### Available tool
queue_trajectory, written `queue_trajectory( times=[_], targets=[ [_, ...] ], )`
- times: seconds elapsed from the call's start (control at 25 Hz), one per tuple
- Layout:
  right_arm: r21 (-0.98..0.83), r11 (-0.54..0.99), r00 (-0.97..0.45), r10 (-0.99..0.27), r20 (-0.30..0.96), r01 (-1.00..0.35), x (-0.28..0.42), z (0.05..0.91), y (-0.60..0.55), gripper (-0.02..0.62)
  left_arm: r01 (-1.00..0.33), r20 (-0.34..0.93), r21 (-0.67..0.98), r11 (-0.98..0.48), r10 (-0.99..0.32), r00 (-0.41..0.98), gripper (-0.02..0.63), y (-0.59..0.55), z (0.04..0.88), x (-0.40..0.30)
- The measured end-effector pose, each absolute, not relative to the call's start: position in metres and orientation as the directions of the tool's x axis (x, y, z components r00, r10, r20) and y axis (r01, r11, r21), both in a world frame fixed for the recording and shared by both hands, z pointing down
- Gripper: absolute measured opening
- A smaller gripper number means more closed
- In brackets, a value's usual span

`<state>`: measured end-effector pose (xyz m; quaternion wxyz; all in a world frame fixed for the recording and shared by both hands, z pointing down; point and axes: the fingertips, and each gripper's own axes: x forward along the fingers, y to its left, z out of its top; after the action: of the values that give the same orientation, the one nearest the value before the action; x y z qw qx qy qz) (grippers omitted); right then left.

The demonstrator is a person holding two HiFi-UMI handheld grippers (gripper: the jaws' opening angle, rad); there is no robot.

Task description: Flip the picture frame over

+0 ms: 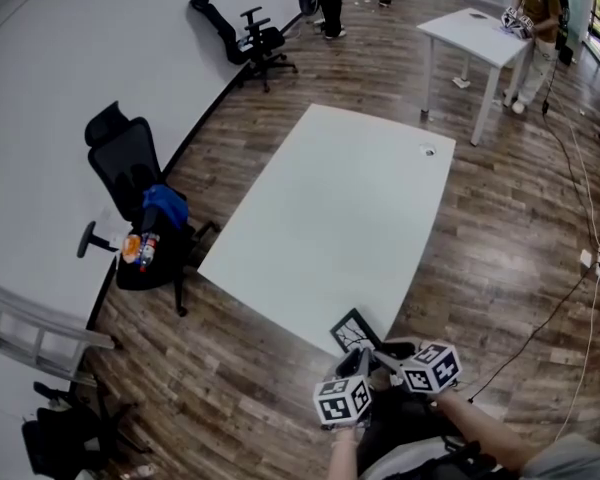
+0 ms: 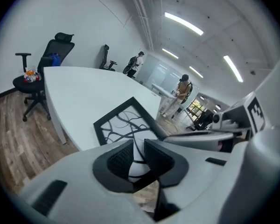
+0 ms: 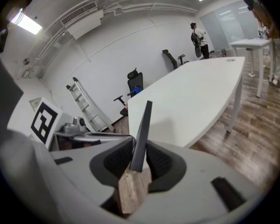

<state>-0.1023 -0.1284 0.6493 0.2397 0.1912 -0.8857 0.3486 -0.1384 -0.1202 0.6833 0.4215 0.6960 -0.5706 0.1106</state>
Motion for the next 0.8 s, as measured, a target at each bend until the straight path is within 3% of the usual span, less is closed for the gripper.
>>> queue_trajectory(
  times=[0.16,0.48,0.8],
  targets=[
    [-0.450,0.734,-0.804,-0.218,0.554,-0.509,-0.107,0.637,-0.131,0.084,-0.818,0.553,0.575,0.023,-0.747,0.368,0.058,-0.135,0.655,-0.138],
    [-0.222,0.821,-0.759,-0.334,0.559,-0.525,-0.107,0.620,-0.133,0.075,-0.758,0.513,0.652,0.026,-0.751,0.415,0.094,-0.145,0.631,-0.136],
    [0.035,0.857,-0.700,-0.444,0.560,-0.515,-0.111,0.619,-0.123,0.075,-0.844,0.601,0.530,0.082,-0.739,0.305,0.097,-0.149,0.628,-0.135]
  ],
)
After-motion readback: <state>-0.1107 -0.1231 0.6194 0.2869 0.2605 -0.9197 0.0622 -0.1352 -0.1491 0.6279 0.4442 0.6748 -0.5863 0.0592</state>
